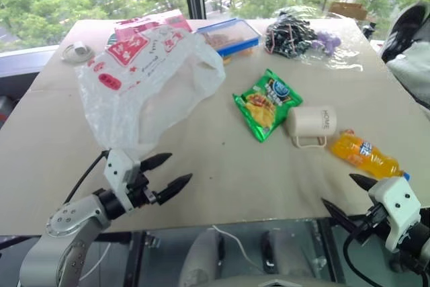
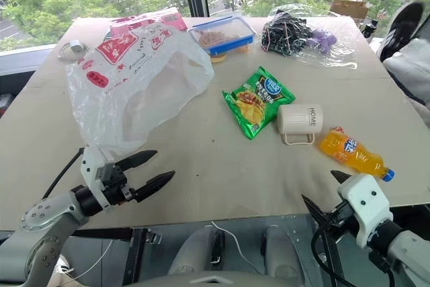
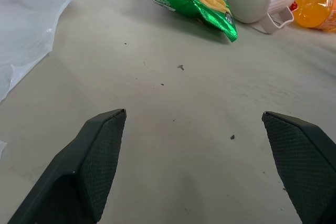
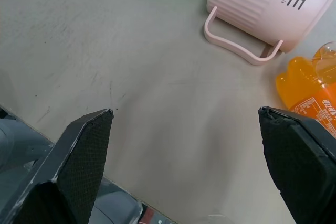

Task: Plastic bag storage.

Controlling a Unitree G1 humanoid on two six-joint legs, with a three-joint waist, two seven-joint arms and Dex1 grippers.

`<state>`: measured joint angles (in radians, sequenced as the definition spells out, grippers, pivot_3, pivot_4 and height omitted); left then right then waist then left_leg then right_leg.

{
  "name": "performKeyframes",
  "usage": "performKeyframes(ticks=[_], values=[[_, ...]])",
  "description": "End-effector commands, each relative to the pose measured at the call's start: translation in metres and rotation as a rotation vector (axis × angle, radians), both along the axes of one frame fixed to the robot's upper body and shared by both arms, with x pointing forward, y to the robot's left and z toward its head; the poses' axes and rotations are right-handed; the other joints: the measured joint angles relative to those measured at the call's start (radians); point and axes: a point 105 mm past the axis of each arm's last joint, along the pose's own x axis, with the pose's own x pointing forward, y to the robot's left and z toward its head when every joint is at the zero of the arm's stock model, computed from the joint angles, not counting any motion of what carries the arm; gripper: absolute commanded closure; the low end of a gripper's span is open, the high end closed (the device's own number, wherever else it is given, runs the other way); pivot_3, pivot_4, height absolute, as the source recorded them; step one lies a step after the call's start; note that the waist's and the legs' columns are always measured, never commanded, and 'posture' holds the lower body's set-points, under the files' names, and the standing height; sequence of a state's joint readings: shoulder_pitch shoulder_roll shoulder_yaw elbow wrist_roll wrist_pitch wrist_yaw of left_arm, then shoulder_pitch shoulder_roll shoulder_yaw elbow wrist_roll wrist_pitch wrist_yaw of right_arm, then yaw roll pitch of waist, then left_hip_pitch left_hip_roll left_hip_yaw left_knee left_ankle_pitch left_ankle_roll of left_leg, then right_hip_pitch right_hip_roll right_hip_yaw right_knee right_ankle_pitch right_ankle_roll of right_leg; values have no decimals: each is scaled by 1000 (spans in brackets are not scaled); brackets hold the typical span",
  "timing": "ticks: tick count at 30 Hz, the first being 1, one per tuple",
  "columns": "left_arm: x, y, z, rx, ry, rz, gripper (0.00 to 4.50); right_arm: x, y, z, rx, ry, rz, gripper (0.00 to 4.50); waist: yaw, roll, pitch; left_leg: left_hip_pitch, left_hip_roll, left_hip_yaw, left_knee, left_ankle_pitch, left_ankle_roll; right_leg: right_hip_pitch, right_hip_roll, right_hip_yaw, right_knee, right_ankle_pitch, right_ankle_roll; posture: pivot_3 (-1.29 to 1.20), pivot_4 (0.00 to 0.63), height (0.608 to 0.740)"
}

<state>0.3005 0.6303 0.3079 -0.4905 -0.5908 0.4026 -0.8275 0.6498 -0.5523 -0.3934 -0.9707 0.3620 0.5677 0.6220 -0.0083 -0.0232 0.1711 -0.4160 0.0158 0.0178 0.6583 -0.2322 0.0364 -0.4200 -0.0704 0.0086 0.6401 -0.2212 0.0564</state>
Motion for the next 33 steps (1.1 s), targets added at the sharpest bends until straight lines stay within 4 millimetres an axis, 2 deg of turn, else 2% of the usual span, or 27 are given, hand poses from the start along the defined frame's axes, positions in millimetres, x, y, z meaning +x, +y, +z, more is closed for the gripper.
performKeyframes(ticks=[1,8,11,13,17,19,21,24,28,30,33], values=[[-4,-10,12,4,-70,-54,127,6,1,9,-15,-55,7,0,0,0,0,0,0,0,0,0,0,0,0,0,0,0,0,0,150,740],[-2,-21,16,4,-109,-109,127,19,10,17,-6,-96,13,0,4,0,0,0,0,0,0,0,0,0,0,-1,0,0,0,0,150,740],[-2,-25,19,6,-140,-154,127,24,4,18,-51,-97,-18,0,6,0,0,0,0,0,-1,2,4,0,0,-1,-1,1,-3,0,150,740],[0,-30,29,-20,-180,-183,127,26,2,21,-50,-90,-3,0,8,0,0,0,0,1,-1,2,4,0,0,-1,-1,1,-3,0,150,740],[14,-34,41,-26,-211,-201,127,31,-8,41,-52,-125,15,0,20,0,0,0,-1,1,-1,3,5,0,2,-1,-1,0,-1,0,150,740],[22,-39,55,-62,-257,-215,127,35,-18,52,-49,-132,3,0,22,0,0,1,-1,1,-1,3,5,0,6,-1,-1,0,-1,0,150,740],[28,-47,69,-80,-297,-256,127,39,-31,61,-109,-121,-14,0,22,-1,0,0,-1,1,-1,3,5,0,7,-1,-1,2,-3,0,150,740],[31,-52,76,-110,-292,-257,127,43,-42,67,-193,-103,-34,0,22,-1,0,0,-3,1,-1,3,5,1,7,0,-1,2,-4,0,150,740],[31,-41,78,-168,-310,-93,127,45,-42,74,-166,-112,-33,0,18,-1,0,1,-3,2,-1,2,6,1,7,2,-1,2,-4,0,150,740],[29,-21,82,-145,-403,79,127,47,-41,72,-166,-113,-33,0,18,-1,0,1,-3,2,-1,2,7,1,7,2,-1,2,-3,0,150,740],[-5,-2,60,-83,-359,179,127,47,-36,67,-147,-99,-13,0,14,-3,0,1,-2,3,-1,2,7,1,7,3,-1,2,-4,0,150,740]])
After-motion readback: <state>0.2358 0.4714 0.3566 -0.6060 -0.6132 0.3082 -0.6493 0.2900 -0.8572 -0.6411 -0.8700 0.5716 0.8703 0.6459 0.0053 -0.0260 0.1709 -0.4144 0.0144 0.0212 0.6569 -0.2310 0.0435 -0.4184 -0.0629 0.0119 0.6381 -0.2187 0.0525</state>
